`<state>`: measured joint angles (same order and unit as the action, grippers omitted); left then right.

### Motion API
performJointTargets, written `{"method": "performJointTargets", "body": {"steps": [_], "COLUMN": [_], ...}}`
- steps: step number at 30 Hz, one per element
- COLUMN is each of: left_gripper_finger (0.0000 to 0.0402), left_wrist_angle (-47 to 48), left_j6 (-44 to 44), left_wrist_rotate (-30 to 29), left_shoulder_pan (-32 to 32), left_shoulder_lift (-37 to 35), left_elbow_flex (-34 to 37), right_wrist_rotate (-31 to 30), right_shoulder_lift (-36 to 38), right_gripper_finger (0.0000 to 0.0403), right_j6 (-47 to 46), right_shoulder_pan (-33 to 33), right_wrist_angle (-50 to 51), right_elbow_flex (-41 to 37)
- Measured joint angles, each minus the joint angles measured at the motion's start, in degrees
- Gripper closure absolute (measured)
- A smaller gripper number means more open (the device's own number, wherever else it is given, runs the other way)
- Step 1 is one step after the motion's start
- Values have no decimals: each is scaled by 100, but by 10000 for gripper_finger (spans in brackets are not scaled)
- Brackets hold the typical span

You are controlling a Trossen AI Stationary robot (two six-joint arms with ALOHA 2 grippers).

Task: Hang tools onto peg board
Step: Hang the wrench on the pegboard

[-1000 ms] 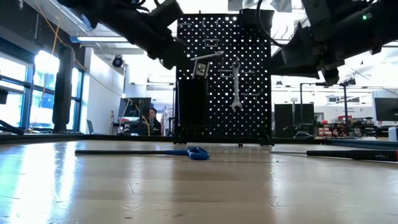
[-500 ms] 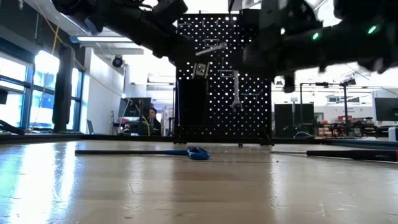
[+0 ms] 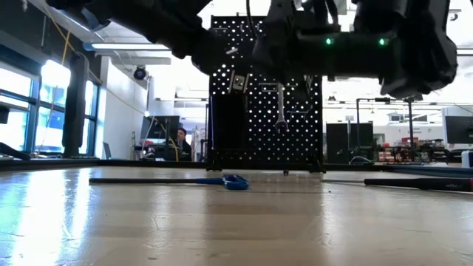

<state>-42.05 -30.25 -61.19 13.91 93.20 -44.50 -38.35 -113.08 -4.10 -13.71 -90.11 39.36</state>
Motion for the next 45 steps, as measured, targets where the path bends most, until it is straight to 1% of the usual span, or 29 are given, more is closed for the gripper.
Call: {"method": "performJointTargets", "body": {"steps": [3, 7, 9, 12, 15, 19, 24, 27, 34, 41, 45], "left_gripper_finger": [321, 321, 321, 321, 321, 321, 321, 321, 321, 321, 321], "left_wrist_angle": [-94, -211, -387, -711, -871, -891, -895, -940, -1365, -1491, -1491], "left_j6": [-58, -100, -223, -578, -922, -1244, -1407, -1443, -1696, -1894, -1813], "left_wrist_rotate": [-102, -102, -101, -113, -258, -499, -623, -636, -622, -620, -578], "left_shoulder_pan": [55, 107, 141, 207, 277, 342, 417, 457, 541, 582, 603], "left_shoulder_lift": [1, 1, 1, 1, 1, 1, 1, -16, -32, -32, -36], "left_elbow_flex": [65, 65, 63, 63, 60, 60, 60, 60, 60, 60, 60], "right_wrist_rotate": [10, 581, 725, 947, 1246, 1276, 1188, 1120, 1121, 1161, 1169], "right_shoulder_lift": [4, 4, 4, 4, 13, 39, 130, 174, 203, 203, 203], "right_gripper_finger": [313, 313, 313, 313, 313, 313, 313, 313, 313, 313, 313], "right_j6": [27, -303, -468, -441, -184, 90, 148, 85, -36, -99, -45], "right_shoulder_pan": [71, 279, 366, 444, 474, 472, 506, 537, 582, 592, 597], "right_wrist_angle": [8, 6, 21, 13, 13, 12, 11, 31, 11, 23, 18], "right_elbow_flex": [35, 36, 48, 138, 324, 504, 557, 557, 557, 557, 557]}}
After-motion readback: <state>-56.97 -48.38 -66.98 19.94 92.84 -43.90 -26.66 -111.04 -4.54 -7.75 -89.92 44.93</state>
